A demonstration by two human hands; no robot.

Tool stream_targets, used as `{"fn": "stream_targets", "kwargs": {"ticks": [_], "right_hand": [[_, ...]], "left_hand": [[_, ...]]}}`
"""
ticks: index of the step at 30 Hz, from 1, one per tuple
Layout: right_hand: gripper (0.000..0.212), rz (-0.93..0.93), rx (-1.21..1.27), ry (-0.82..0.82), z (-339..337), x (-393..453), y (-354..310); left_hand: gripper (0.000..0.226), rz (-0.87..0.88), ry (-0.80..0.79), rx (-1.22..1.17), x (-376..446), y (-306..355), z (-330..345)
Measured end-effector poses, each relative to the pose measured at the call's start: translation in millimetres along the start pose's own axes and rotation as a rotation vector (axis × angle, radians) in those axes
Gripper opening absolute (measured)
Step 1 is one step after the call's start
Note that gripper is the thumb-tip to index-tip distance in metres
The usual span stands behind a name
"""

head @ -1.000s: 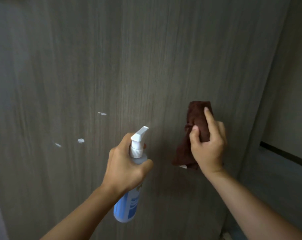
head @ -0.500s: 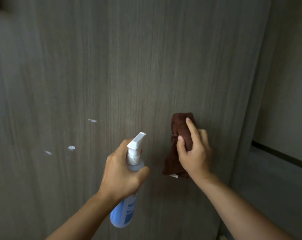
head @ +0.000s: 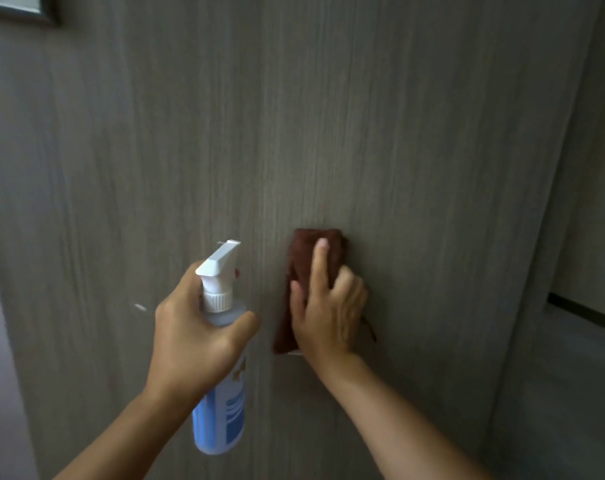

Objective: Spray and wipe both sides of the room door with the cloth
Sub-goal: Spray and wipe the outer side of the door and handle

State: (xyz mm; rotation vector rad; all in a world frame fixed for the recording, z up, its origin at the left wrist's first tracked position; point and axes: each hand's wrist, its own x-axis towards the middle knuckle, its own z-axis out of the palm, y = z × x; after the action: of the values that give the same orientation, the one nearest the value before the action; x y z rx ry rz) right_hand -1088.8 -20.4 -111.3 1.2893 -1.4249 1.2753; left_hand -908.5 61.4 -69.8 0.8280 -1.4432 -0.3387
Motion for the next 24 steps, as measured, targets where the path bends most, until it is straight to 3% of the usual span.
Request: {"fn": "stream_targets", "kwargs": {"ticks": [5,10,12,17,19,24], "right_hand": [[0.068,-0.101,0.068,-0.003,-3.7,23.9,-5.9],[0.068,0.283,0.083,0.132,-10.5,54.9,34.8],[0.066,0.306,0.075,0.132,-8.5,49.8,21.9],[0.064,-0.168,0.083,-0.018,-1.0,9.1,-24.1],[0.064,-0.223,0.092,-0.020,-1.8,16.6,-18.8],[0.068,0.097,0.106,0.043,-7.7,46.0,-13.9]], "left_hand": [[0.060,-0.013,0.055,0.010,3.4,-3.8,-13.0],[0.049,-0.051,0.049,-0.006,9.0,-7.8,-25.7],[0.048,-0.064,0.066,-0.012,12.3,-8.4,-30.4],[0.047,-0.100,0.063,0.011,12.1,-14.4,-36.2],[0.044,-0.122,0.042,0.038,10.2,-18.1,-37.2],[0.042,-0.164,-0.007,0.078,9.7,-21.5,-44.3]]}}
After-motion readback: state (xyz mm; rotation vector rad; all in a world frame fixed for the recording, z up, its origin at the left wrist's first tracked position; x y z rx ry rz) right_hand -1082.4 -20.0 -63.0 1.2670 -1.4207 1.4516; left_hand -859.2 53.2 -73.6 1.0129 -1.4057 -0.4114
